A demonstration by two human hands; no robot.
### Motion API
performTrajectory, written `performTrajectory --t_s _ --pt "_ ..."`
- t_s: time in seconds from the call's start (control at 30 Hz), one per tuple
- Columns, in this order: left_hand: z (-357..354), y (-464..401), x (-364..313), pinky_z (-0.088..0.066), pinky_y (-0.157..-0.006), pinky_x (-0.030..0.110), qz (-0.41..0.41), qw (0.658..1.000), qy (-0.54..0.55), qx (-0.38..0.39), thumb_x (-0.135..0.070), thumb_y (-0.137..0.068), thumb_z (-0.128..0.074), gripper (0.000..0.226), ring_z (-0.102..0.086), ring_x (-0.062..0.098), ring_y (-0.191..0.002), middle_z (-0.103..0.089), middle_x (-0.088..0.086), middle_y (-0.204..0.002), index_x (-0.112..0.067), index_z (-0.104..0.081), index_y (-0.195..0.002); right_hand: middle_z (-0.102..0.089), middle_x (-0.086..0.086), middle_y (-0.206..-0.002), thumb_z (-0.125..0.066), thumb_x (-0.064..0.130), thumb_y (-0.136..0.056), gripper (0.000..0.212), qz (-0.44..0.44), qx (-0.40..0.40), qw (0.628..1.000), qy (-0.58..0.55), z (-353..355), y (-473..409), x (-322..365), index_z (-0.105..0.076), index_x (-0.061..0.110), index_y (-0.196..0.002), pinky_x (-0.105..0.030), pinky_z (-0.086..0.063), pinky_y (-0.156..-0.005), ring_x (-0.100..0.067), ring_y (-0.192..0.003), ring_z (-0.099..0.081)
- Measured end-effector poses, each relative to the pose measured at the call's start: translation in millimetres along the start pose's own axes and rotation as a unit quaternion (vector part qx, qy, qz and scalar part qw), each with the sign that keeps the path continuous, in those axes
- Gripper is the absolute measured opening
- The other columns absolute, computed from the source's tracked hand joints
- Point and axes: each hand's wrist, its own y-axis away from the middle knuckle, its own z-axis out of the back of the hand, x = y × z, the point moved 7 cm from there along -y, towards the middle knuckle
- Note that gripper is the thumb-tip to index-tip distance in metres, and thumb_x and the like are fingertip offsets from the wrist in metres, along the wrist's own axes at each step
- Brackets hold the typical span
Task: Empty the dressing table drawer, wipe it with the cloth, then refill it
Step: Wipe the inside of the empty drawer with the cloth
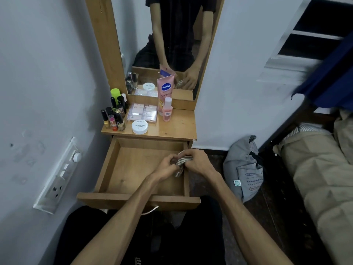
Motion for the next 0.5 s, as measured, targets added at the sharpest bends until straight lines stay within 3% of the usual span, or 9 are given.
performTrajectory --t_s 0.13,0.3,0.4,0.5 --pt "-2 25 7 -0.047 -0.075 0.021 0.013 0.998 -0.043 0.035 0.0 -0.087 -0.059 0.031 -0.065 0.013 -0.095 -0.071 0.003 -0.107 -0.019 -0.068 -0.111 -0.077 0.013 -0.101 -0.061 0.016 -0.075 0.035 -0.015 0.022 1.0 -0.016 -8 32 -5 -0.081 0.031 -0.099 -0.036 -0.062 -0.082 -0.005 -0.089 -0.071" --pt "-7 53 7 -0.044 -0.076 0.025 0.012 0.988 -0.136 0.077 -0.022 -0.075 -0.059 0.023 -0.065 0.011 -0.091 -0.073 -0.011 -0.091 -0.037 -0.074 -0.085 -0.077 0.011 -0.097 -0.053 0.031 -0.069 0.039 -0.04 0.056 0.996 0.055 -14 64 -2 -0.08 0.038 -0.097 -0.034 -0.058 -0.081 -0.013 -0.089 -0.068" --pt "-12 62 3 -0.04 -0.069 0.03 0.004 0.973 -0.208 0.098 -0.026 -0.077 -0.056 0.022 -0.058 0.009 -0.075 -0.064 -0.021 -0.066 -0.041 -0.07 -0.069 -0.076 0.007 -0.088 -0.055 0.024 -0.073 0.031 -0.042 0.089 0.994 0.046 -17 78 -1 -0.081 0.029 -0.09 -0.039 -0.059 -0.083 -0.014 -0.088 -0.068" --pt "-14 70 -6 -0.033 -0.06 0.031 -0.009 0.963 -0.251 0.099 -0.035 -0.078 -0.051 0.023 -0.048 0.009 -0.062 -0.055 -0.018 -0.054 -0.04 -0.065 -0.061 -0.077 0.003 -0.093 -0.054 0.013 -0.078 0.032 -0.041 0.095 0.994 0.047 -15 85 2 -0.081 0.023 -0.092 -0.038 -0.057 -0.086 -0.016 -0.092 -0.067"
